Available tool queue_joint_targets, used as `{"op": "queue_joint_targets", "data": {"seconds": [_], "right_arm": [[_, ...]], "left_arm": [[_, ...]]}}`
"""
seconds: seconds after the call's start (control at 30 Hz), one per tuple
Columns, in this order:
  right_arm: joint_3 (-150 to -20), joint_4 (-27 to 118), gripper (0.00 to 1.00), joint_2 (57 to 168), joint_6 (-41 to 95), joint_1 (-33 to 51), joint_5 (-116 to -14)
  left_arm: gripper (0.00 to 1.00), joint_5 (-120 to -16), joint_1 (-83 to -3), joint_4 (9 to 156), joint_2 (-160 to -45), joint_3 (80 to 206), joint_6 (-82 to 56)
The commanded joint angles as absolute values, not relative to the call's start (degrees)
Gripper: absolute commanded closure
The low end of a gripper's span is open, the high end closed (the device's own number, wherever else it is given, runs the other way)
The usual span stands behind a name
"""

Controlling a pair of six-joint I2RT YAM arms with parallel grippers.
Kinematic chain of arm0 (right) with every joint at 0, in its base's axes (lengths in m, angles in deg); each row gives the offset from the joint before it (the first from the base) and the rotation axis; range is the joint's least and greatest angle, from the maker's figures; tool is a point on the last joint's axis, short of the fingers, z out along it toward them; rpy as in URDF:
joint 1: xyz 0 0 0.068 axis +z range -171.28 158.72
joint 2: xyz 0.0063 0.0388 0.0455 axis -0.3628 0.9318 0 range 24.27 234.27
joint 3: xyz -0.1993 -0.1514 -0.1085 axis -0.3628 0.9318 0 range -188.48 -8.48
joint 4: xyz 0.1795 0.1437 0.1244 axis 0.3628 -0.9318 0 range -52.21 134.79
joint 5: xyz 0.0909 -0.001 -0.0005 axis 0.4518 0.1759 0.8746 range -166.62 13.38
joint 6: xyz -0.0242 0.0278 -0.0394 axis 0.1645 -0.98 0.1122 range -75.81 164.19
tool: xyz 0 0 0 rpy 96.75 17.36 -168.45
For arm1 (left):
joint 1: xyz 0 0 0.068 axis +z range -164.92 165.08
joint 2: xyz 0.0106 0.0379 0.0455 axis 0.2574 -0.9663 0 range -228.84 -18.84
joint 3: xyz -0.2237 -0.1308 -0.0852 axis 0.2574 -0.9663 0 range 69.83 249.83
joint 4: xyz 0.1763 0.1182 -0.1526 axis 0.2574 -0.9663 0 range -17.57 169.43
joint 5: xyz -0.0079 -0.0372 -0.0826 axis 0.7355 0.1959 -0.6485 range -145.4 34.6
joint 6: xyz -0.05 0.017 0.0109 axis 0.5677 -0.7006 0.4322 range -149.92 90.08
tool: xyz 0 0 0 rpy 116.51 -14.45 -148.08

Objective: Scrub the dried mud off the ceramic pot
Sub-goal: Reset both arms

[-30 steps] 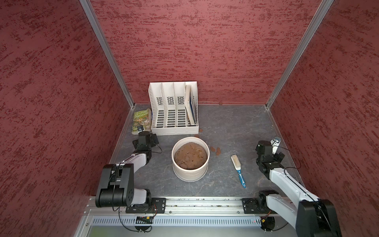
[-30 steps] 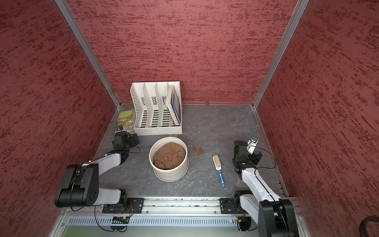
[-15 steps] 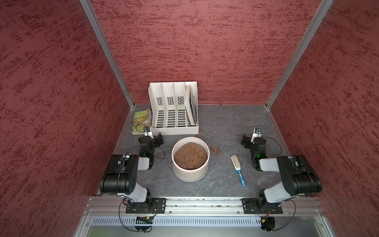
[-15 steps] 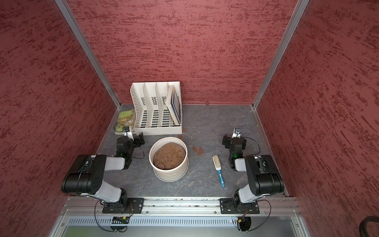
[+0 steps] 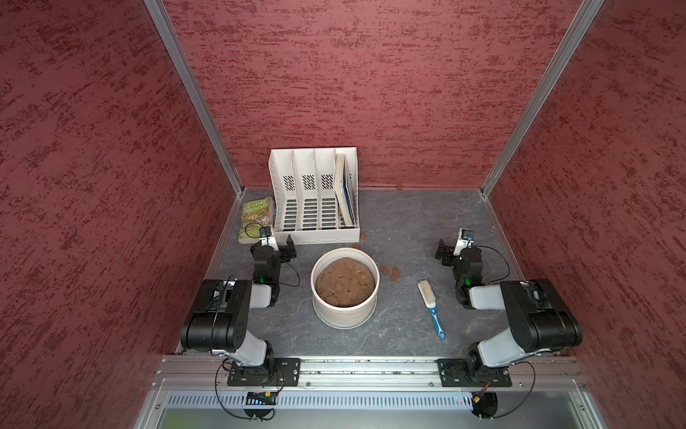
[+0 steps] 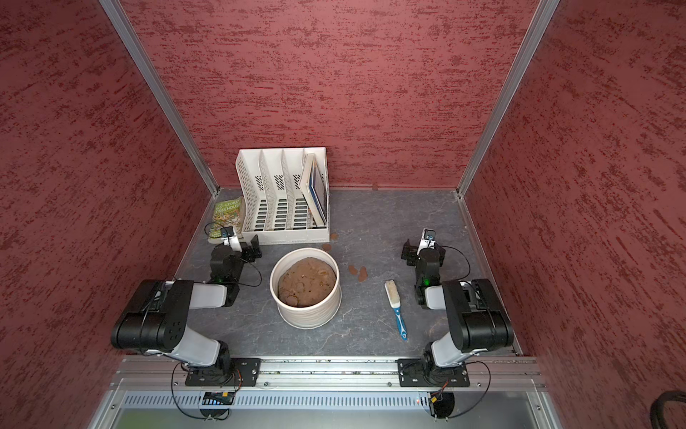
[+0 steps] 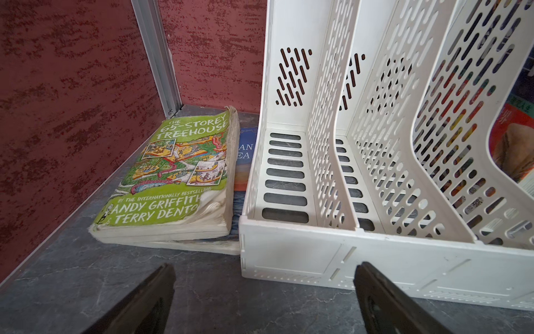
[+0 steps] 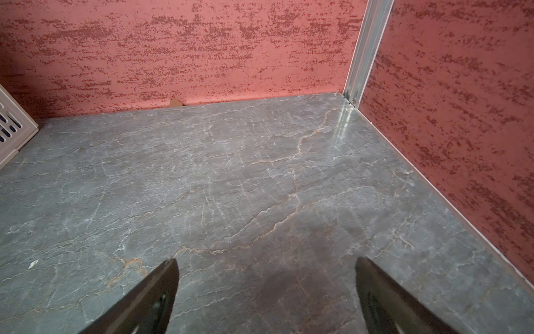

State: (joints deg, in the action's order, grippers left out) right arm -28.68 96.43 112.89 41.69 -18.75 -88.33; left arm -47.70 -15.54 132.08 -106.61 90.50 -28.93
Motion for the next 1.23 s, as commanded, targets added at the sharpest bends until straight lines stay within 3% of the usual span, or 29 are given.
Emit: {"op": "queue_joint_targets", "data": {"seconds": [0.0,1.2], "right_arm": [[-29.5,98.4,0.01,112.4,42.5,-19.2,-87.4],[-29.7,97.9,0.01,112.4,42.9,-19.2,-86.5]], "left_arm": [[0.0,-47.1,-15.9,133.8,-106.5,90.0,-29.9],[0.0,-49.0,-14.9,132.7,-106.4,90.6,-29.6]]}}
